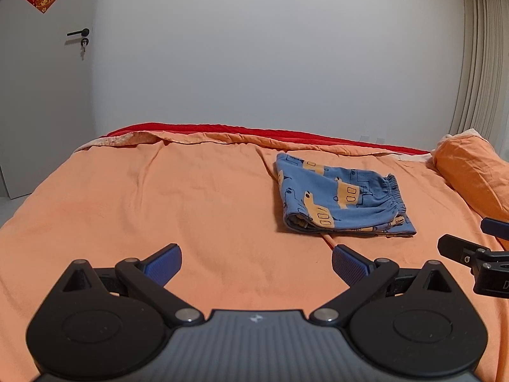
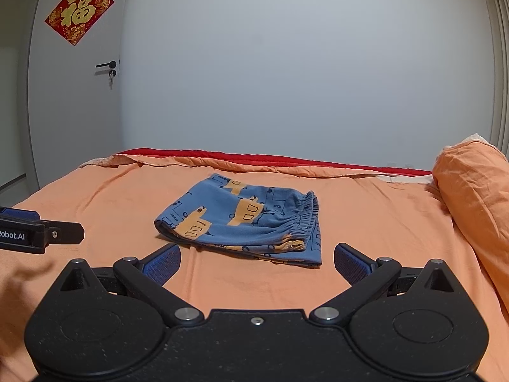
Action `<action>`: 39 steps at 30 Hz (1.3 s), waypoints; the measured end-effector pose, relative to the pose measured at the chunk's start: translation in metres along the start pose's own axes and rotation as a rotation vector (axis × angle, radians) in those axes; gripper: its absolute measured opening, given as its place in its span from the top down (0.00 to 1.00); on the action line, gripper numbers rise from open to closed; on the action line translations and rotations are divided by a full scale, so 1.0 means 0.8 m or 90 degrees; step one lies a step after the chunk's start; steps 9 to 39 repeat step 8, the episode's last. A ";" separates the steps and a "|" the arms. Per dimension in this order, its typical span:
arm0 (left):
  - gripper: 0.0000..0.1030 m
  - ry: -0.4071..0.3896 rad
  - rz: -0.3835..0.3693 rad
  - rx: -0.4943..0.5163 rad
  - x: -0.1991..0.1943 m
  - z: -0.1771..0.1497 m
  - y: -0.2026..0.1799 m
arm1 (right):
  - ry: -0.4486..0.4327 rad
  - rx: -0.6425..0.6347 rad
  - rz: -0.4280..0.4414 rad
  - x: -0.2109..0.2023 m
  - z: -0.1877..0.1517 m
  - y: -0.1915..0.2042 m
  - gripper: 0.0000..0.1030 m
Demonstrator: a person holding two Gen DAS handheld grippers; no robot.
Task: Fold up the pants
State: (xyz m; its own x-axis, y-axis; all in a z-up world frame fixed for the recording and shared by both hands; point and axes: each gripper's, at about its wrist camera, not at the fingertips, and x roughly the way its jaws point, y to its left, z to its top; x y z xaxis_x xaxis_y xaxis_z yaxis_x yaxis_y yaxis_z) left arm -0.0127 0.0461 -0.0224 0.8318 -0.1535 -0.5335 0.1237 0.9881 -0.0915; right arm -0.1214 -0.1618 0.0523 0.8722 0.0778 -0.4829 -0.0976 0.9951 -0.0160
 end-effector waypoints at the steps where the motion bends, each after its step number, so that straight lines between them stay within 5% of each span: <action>1: 0.00 0.000 -0.001 -0.003 0.000 0.000 0.001 | 0.001 0.000 0.000 0.000 0.000 0.000 0.01; 39: 0.00 0.003 0.011 -0.003 0.002 -0.001 0.000 | 0.002 0.000 0.001 -0.001 0.000 0.000 0.01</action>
